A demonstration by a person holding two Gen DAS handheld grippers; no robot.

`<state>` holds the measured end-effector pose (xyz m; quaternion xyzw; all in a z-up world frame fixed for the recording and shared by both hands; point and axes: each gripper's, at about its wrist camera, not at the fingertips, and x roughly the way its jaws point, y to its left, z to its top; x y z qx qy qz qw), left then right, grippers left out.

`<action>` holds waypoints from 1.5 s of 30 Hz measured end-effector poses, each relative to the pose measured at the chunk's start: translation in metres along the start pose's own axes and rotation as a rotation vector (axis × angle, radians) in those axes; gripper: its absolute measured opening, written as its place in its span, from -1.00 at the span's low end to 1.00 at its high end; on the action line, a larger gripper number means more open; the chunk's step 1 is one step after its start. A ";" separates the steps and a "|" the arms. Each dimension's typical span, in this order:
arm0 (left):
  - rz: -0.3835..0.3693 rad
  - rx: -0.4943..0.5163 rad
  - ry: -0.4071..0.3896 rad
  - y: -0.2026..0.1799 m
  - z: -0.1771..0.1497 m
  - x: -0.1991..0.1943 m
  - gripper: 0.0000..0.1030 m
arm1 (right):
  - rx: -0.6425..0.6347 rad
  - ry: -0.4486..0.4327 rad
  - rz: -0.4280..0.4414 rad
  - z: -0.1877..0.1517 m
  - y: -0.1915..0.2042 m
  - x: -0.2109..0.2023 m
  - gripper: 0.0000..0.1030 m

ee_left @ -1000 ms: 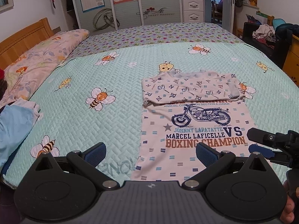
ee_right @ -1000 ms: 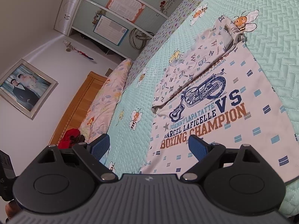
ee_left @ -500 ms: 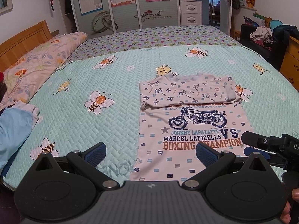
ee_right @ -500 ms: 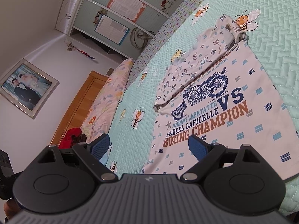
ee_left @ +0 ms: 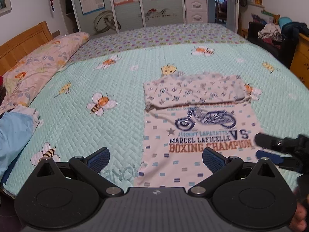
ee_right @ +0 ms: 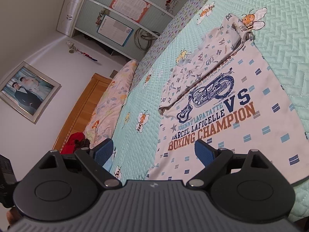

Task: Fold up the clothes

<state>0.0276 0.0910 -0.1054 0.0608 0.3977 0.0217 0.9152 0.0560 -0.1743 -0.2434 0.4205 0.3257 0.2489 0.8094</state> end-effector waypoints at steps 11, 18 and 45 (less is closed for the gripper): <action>-0.051 -0.021 0.122 0.011 -0.031 0.055 0.98 | 0.051 -0.003 -0.037 0.001 -0.023 -0.006 0.78; -0.029 -0.136 0.277 0.047 -0.072 0.109 0.96 | 0.104 -0.029 -0.091 0.006 -0.049 -0.021 0.78; -0.205 -0.226 0.095 0.076 -0.102 0.131 0.95 | 0.085 0.102 0.000 0.083 0.009 0.338 0.78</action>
